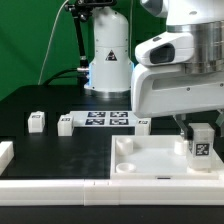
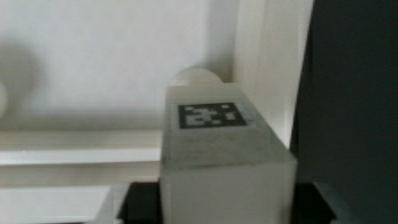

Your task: Assemble one leg

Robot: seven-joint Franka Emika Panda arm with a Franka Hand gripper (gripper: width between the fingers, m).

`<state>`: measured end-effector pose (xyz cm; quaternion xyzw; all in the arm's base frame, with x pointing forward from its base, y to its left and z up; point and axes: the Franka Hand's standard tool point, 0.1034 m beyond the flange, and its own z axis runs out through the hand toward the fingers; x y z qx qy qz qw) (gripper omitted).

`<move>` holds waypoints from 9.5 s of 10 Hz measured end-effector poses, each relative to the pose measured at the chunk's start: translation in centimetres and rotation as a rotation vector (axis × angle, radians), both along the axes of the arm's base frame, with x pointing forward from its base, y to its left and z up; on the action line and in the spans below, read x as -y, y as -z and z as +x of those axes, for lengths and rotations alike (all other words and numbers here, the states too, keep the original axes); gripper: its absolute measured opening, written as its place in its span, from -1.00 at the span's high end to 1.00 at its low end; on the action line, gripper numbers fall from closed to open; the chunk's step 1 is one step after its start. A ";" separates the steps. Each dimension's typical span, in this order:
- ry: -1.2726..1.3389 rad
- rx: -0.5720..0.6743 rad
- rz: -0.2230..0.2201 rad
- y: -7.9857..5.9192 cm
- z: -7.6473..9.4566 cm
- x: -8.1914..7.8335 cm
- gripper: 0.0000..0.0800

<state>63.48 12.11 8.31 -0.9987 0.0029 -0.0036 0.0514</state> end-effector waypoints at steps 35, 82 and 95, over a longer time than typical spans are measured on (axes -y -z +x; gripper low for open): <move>-0.134 -0.016 -0.011 0.6 0.4 0.3 0.27; 1.078 -0.124 -0.035 0.3 0.2 0.0 0.27; -0.085 0.033 -0.061 0.5 0.8 -0.6 -0.62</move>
Offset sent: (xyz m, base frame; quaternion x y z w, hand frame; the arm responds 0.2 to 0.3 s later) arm -0.0092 0.0047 -0.0088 -0.0104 0.0096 0.2473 0.9688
